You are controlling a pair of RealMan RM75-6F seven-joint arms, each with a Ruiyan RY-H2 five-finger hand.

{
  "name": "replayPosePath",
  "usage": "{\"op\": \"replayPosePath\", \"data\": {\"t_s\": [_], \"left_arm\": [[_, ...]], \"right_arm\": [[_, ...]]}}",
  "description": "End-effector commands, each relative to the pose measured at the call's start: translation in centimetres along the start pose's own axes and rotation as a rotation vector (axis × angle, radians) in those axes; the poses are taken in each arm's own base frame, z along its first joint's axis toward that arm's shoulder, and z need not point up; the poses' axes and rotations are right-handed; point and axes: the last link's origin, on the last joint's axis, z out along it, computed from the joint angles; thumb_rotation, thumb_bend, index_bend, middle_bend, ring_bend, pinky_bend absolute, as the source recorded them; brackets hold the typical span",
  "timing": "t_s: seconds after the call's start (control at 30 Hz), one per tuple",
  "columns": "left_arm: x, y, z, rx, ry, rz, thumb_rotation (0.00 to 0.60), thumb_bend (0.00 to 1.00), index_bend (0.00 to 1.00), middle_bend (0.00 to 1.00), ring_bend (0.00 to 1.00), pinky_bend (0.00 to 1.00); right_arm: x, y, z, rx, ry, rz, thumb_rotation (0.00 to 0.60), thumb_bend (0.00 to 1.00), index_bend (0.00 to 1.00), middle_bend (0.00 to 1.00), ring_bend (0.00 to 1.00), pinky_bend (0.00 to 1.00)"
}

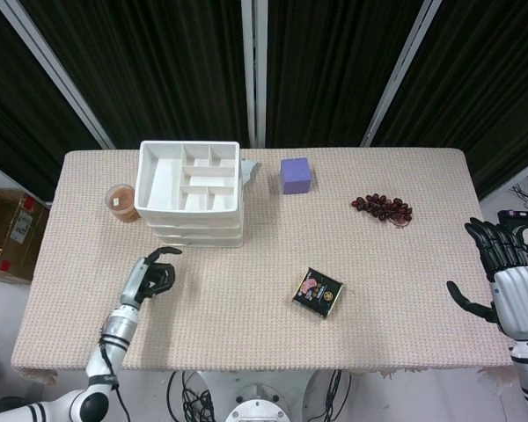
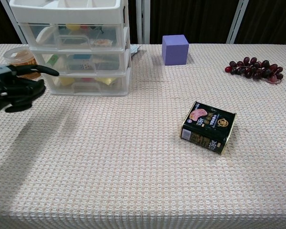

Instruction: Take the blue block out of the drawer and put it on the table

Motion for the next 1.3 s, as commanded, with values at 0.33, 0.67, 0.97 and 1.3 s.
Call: {"op": "replayPosePath", "data": {"t_s": [0.33, 0.67, 0.97, 1.3], "left_arm": [[-4.0, 0.0, 2.9, 0.027, -0.025, -0.158, 0.600, 0.56, 0.22, 0.80, 0.94, 1.00], [-4.0, 0.7, 3.9, 0.029, 0.025, -0.250, 0.600, 0.56, 0.21, 0.80, 0.94, 1.00], [-5.2, 1.2, 4.7, 0.027, 0.003, -0.319, 0.600, 0.56, 0.22, 0.80, 0.94, 1.00], [-5.5, 1.4, 5.7, 0.050, -0.019, -0.448, 0.600, 0.56, 0.29, 0.80, 0.93, 1.00]], "right_arm": [[-0.1, 0.3, -0.3, -0.018, -0.002, 0.000, 0.600, 0.22, 0.00, 0.05, 0.00, 0.00], [-0.4, 0.7, -0.4, -0.040, -0.009, 0.001, 0.600, 0.22, 0.00, 0.05, 0.00, 0.00], [-0.4, 0.8, -0.4, -0.043, -0.011, 0.000, 0.600, 0.22, 0.00, 0.05, 0.00, 0.00], [-0.7, 0.9, -0.4, -0.058, -0.022, -0.001, 0.600, 0.22, 0.00, 0.06, 0.00, 0.00]]}}
